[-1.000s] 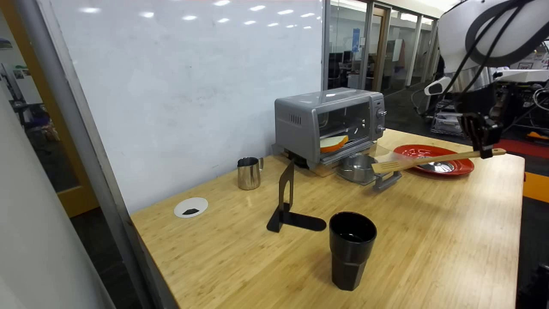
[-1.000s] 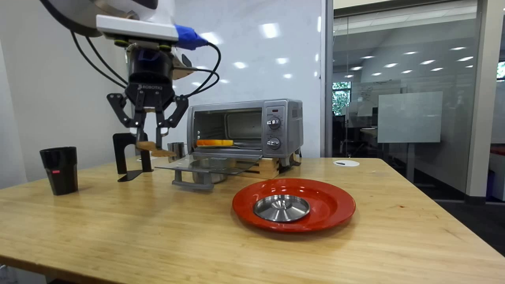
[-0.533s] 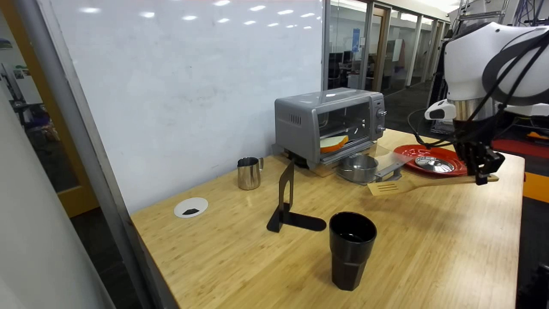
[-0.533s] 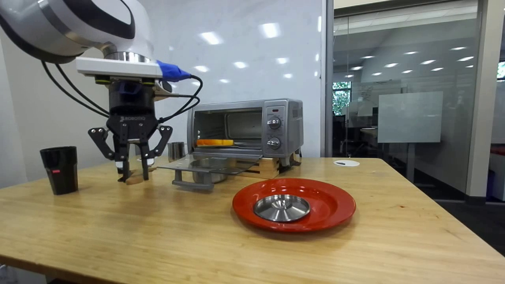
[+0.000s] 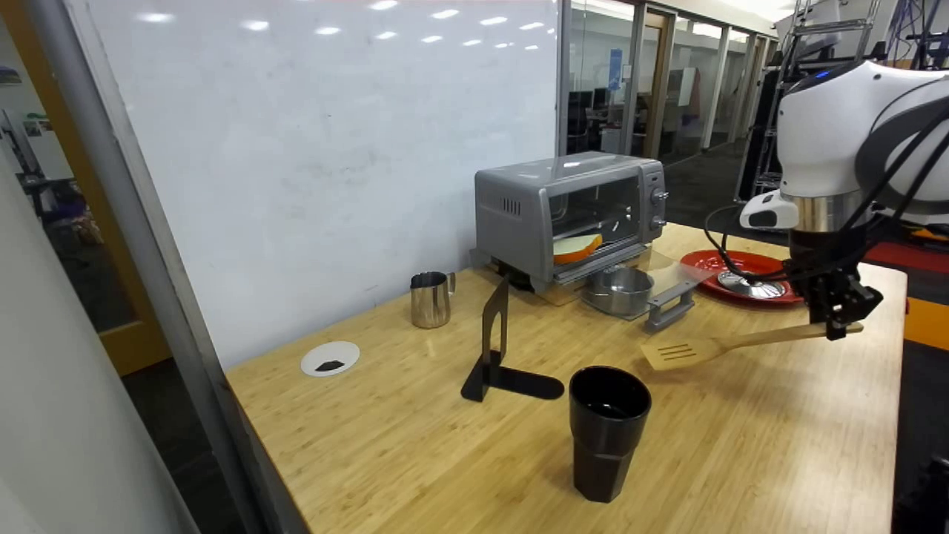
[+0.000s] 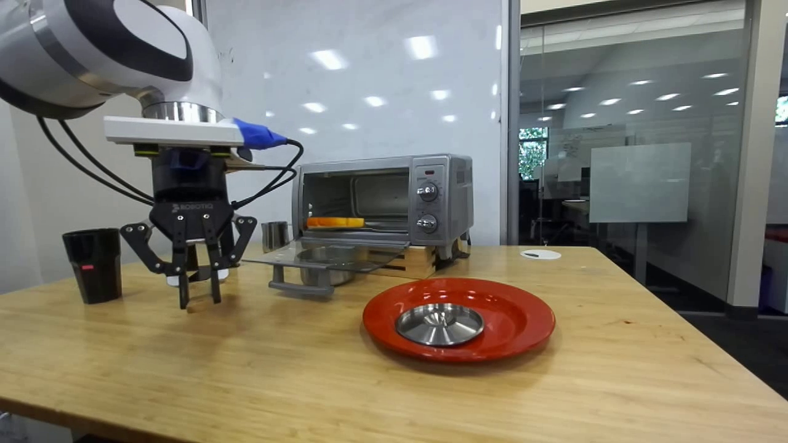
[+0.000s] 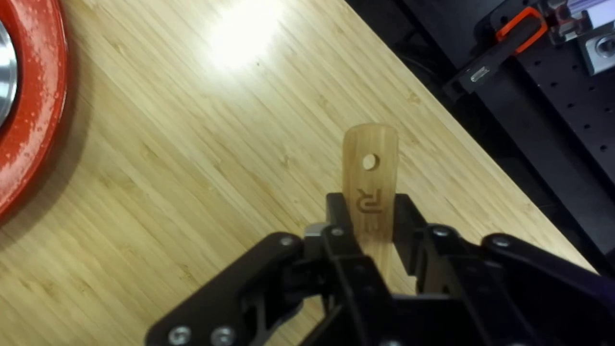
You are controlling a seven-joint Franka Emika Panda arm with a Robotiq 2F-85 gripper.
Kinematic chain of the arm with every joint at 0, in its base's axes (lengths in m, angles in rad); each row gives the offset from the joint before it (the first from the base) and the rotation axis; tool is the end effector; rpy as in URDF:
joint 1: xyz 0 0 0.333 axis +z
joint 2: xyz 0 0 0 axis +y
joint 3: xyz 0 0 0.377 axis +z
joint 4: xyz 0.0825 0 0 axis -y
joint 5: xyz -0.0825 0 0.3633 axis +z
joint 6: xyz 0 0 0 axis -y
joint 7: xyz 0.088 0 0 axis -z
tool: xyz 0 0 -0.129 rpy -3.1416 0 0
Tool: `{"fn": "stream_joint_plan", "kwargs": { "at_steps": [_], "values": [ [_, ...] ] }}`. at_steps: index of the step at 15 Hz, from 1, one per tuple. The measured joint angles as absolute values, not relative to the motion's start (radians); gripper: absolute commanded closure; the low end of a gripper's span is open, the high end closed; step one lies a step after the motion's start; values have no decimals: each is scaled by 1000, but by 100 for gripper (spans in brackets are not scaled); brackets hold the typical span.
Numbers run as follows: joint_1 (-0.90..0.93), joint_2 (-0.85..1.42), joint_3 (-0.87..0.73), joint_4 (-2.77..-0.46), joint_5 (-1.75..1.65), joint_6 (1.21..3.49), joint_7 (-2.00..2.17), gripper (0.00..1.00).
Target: Use the wooden spatula to place the slice of bread in the mini oven then close the oven door
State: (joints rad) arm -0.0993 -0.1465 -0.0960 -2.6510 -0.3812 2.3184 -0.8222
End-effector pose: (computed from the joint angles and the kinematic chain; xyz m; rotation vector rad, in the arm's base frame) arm 0.3641 -0.0848 0.3330 2.6840 1.3228 -0.4154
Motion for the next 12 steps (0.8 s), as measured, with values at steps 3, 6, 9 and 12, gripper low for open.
{"fn": "stream_joint_plan", "kwargs": {
  "at_steps": [3, 6, 9, 12],
  "values": [
    [-98, -147, -98, -2679, -379, 2364, -866, 93],
    [-98, -147, -108, -2711, -374, 2424, -923, 93],
    [-98, -146, -127, -2748, -358, 2505, -990, 93],
    [-98, -144, -145, -2779, -322, 2570, -1064, 93]
  ]
}}
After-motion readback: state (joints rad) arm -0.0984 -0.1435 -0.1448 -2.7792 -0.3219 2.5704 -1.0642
